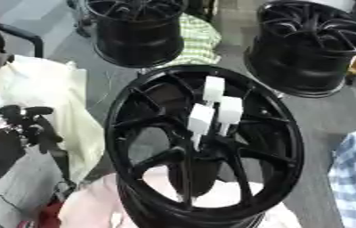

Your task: Pull the pin out of the wheel hub.

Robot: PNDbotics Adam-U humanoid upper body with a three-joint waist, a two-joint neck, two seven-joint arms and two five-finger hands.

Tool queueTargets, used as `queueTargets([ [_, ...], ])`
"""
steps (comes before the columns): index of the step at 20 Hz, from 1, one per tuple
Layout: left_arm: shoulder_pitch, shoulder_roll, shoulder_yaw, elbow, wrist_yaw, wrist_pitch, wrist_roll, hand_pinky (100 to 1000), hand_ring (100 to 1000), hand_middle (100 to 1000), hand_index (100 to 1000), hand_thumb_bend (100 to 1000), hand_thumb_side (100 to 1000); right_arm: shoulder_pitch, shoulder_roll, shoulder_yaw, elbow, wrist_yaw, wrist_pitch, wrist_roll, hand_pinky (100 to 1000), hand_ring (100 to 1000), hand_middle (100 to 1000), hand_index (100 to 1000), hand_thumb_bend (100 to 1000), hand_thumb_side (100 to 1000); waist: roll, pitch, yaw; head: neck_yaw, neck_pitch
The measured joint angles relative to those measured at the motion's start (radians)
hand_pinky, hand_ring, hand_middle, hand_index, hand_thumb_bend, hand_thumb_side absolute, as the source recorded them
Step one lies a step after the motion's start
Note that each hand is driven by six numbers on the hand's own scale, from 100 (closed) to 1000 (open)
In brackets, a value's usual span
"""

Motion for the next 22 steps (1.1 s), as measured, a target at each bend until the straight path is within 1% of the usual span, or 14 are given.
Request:
queueTargets([
  [3, 0.0, 0.001, -0.006, 0.0, -0.002, 0.0, 0.0, 725, 392, 538, 826, 100, 919, -0.112, -0.009, 0.05, -0.002, -0.043, 0.073, 0.143, 858, 872, 894, 934, 584, 296, -0.002, 0.0, 0.006, -0.007, 0.0],
  [6, 0.0, 0.007, -0.012, 0.0, -0.003, 0.0, 0.0, 725, 390, 538, 826, 100, 922, -0.211, 0.003, 0.094, -0.005, -0.045, 0.173, 0.251, 881, 887, 903, 944, 607, 285, -0.006, 0.0, 0.012, -0.015, 0.0],
  [10, -0.001, 0.008, -0.023, 0.0, -0.005, 0.001, 0.001, 726, 387, 538, 826, 100, 921, -0.301, 0.058, 0.143, -0.002, -0.02, 0.317, 0.327, 889, 900, 909, 954, 620, 259, -0.006, 0.0, 0.026, -0.029, 0.0],
  [12, -0.001, 0.008, -0.025, 0.0, -0.005, 0.001, 0.001, 726, 389, 538, 826, 100, 922, -0.337, 0.088, 0.165, 0.023, 0.0, 0.368, 0.352, 891, 902, 910, 956, 626, 249, -0.006, 0.0, 0.034, -0.038, 0.0],
  [14, -0.002, 0.008, -0.03, 0.0, -0.005, 0.001, 0.001, 726, 386, 538, 826, 100, 924, -0.371, 0.121, 0.186, 0.069, 0.027, 0.398, 0.377, 891, 902, 910, 957, 633, 239, -0.006, 0.0, 0.041, -0.047, 0.0],
  [16, -0.005, 0.008, -0.036, 0.0, -0.005, 0.001, 0.001, 726, 382, 538, 826, 100, 926, -0.404, 0.155, 0.205, 0.126, 0.056, 0.412, 0.399, 893, 903, 911, 960, 633, 231, -0.006, 0.001, 0.049, -0.056, 0.0],
  [22, -0.013, 0.007, -0.05, 0.0, -0.011, 0.001, 0.001, 727, 395, 538, 827, 100, 925, -0.472, 0.246, 0.256, 0.288, 0.166, 0.403, 0.475, 890, 896, 906, 959, 621, 203, -0.001, 0.005, 0.072, -0.08, 0.0],
])
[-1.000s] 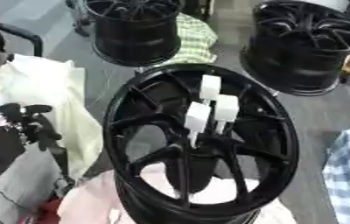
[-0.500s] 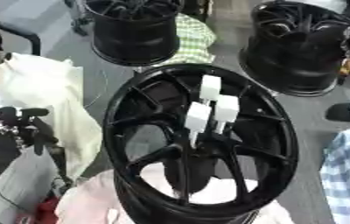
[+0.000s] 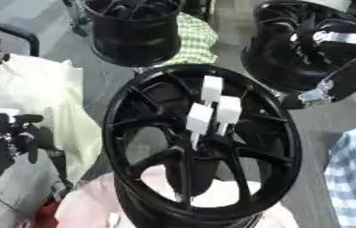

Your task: Pull the pin out of the wheel hub.

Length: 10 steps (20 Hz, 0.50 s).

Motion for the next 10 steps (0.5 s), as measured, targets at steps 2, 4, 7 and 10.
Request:
queueTargets([
  [2, -0.004, 0.0, -0.004, 0.0, 0.0, 0.001, 0.0, 727, 392, 538, 827, 100, 926, -0.012, 0.026, 0.017, 0.04, 0.04, -0.009, 0.03, 894, 899, 905, 956, 618, 192, 0.001, 0.0, 0.002, -0.005, 0.0],
  [4, -0.005, 0.0, -0.005, 0.0, -0.001, 0.002, 0.001, 727, 393, 538, 827, 100, 926, -0.019, 0.05, 0.033, 0.066, 0.083, -0.019, 0.068, 895, 899, 905, 952, 577, 232, 0.001, 0.0, 0.003, -0.007, 0.0],
  [7, -0.005, 0.0, -0.005, 0.0, -0.001, 0.005, 0.0, 727, 403, 538, 827, 100, 925, -0.03, 0.08, 0.051, 0.087, 0.15, -0.037, 0.125, 897, 900, 903, 949, 534, 280, 0.001, 0.0, 0.008, -0.011, 0.0],
  [10, -0.006, -0.001, -0.006, 0.0, -0.001, 0.009, -0.001, 727, 404, 538, 827, 100, 925, -0.04, 0.104, 0.064, 0.1, 0.214, -0.052, 0.173, 892, 892, 892, 943, 534, 286, 0.001, 0.0, 0.012, -0.015, 0.0],
])
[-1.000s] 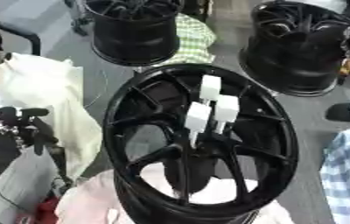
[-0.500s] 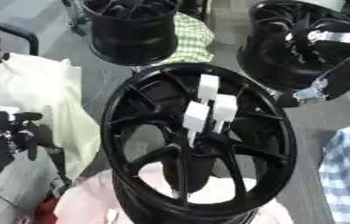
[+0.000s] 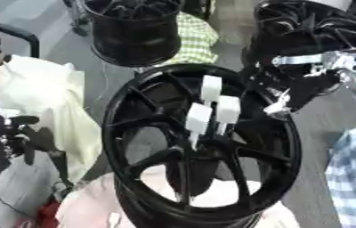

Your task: Pull the pin out of the wheel hub.

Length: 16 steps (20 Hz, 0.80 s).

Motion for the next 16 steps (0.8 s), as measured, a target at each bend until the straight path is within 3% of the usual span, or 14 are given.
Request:
queueTargets([
  [8, -0.006, -0.005, -0.005, 0.0, 0.0, 0.009, 0.001, 727, 403, 537, 827, 100, 926, -0.016, 0.052, 0.018, 0.048, 0.105, -0.028, 0.078, 878, 872, 860, 911, 518, 330, 0.0, 0.0, 0.009, -0.008, 0.0],
  [16, -0.008, -0.009, -0.012, 0.0, -0.001, 0.011, 0.002, 727, 385, 537, 827, 100, 925, -0.024, 0.1, 0.04, 0.109, 0.162, -0.037, 0.092, 840, 846, 837, 899, 495, 367, 0.0, 0.0, 0.017, -0.015, 0.0],
])
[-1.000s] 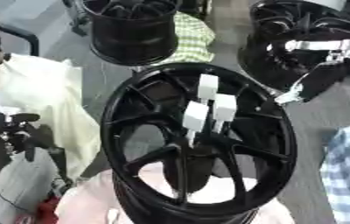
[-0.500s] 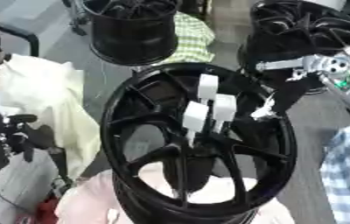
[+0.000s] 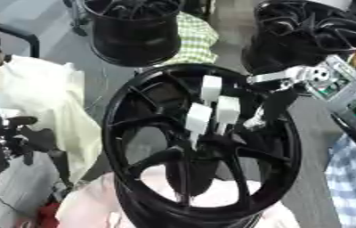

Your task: Pull the pin out of the wheel hub.

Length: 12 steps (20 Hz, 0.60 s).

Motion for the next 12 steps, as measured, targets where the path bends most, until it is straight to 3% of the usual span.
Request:
queueTargets([
  [5, -0.001, 0.0, -0.006, 0.0, 0.0, 0.0, 0.0, 727, 375, 536, 827, 100, 925, -0.005, 0.026, 0.0, 0.032, 0.023, 0.002, -0.003, 801, 810, 803, 869, 450, 400, 0.004, 0.0, 0.005, -0.004, 0.0],
  [8, -0.003, -0.001, -0.006, 0.0, -0.001, -0.001, 0.0, 728, 375, 536, 827, 100, 925, -0.008, 0.037, 0.0, 0.045, 0.03, 0.007, -0.016, 766, 774, 750, 810, 378, 399, 0.007, 0.0, 0.007, -0.01, 0.0],
  [11, -0.003, -0.002, -0.006, 0.0, -0.001, -0.001, 0.0, 728, 377, 536, 827, 100, 926, -0.008, 0.044, 0.001, 0.048, 0.032, 0.007, -0.034, 718, 714, 682, 748, 232, 318, 0.006, 0.0, 0.008, -0.012, 0.0],
  [12, -0.004, -0.004, -0.006, 0.0, -0.002, -0.002, 0.0, 728, 377, 537, 828, 100, 926, -0.008, 0.044, 0.001, 0.048, 0.032, 0.007, -0.041, 696, 683, 640, 715, 109, 278, 0.006, 0.0, 0.008, -0.013, 0.0],
])
